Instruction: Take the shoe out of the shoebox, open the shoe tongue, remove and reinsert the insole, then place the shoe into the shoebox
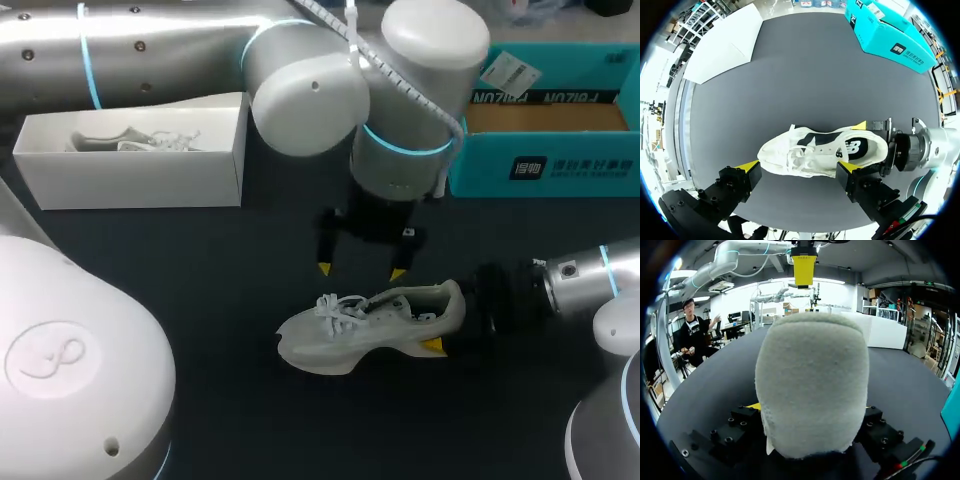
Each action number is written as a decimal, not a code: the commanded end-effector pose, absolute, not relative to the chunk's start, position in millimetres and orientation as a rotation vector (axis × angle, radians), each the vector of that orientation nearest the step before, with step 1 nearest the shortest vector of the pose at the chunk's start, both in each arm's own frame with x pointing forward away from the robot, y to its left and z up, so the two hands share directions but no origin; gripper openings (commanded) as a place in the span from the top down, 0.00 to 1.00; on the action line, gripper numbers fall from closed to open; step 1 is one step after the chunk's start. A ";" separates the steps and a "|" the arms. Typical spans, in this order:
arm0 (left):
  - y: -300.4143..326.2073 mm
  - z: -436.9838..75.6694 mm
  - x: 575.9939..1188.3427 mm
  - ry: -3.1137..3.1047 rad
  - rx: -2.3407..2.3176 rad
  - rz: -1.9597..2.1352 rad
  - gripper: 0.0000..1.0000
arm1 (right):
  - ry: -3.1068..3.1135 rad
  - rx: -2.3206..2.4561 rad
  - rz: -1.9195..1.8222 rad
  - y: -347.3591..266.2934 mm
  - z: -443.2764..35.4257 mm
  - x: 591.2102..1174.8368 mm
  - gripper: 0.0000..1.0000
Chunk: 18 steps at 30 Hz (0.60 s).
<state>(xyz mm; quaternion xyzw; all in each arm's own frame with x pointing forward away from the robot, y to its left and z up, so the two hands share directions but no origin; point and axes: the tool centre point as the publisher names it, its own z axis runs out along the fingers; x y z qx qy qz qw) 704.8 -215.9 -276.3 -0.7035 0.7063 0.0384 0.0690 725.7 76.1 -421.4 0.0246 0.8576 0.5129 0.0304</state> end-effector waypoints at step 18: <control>-277.4 -324.8 726.3 2.250 -1.970 0.289 0.00 | 2.643 0.077 1.576 76.8 -421.7 725.5 1.00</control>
